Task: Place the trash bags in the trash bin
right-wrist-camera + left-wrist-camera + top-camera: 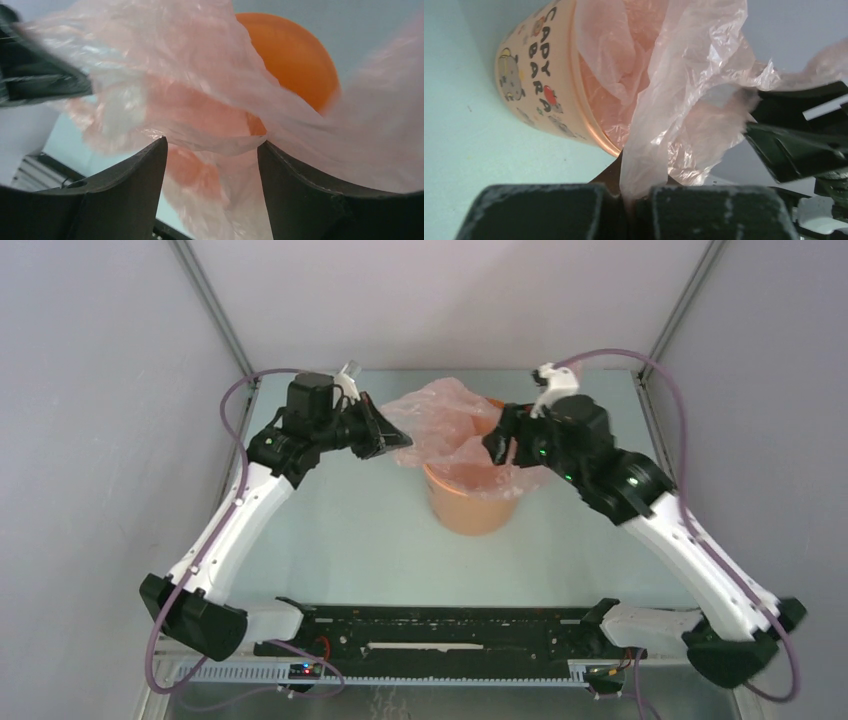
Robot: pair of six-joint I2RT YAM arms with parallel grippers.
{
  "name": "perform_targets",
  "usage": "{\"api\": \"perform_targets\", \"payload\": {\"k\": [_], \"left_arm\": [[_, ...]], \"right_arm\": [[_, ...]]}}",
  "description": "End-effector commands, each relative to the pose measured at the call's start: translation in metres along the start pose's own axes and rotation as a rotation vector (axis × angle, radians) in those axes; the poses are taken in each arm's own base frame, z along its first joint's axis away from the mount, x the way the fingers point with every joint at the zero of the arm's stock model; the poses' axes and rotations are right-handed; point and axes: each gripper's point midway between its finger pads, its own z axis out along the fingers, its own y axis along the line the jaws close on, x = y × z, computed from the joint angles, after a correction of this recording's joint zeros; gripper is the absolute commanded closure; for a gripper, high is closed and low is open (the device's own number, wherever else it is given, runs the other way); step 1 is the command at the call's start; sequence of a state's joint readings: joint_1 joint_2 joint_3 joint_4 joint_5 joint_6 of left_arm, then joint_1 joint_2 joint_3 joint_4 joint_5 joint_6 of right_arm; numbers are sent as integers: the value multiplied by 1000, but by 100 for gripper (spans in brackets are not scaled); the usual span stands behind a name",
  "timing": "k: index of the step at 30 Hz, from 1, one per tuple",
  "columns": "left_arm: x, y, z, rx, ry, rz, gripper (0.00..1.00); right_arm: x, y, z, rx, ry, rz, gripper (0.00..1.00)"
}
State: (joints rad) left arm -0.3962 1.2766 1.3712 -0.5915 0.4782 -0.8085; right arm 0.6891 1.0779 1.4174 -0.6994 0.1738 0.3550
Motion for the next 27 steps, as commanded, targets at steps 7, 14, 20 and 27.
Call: {"api": "perform_targets", "payload": {"k": [7, 14, 20, 27], "left_arm": [[7, 28, -5, -165, -27, 96, 100], [-4, 31, 4, -191, -44, 93, 100], [-4, 33, 9, -202, -24, 105, 100], [-2, 27, 18, -190, 20, 99, 100]], "right_arm": [[34, -1, 121, 101, 72, -78, 28], [94, -8, 142, 138, 267, -95, 31], [118, -8, 130, 140, 367, -85, 30], [76, 9, 99, 65, 329, -74, 26]]}}
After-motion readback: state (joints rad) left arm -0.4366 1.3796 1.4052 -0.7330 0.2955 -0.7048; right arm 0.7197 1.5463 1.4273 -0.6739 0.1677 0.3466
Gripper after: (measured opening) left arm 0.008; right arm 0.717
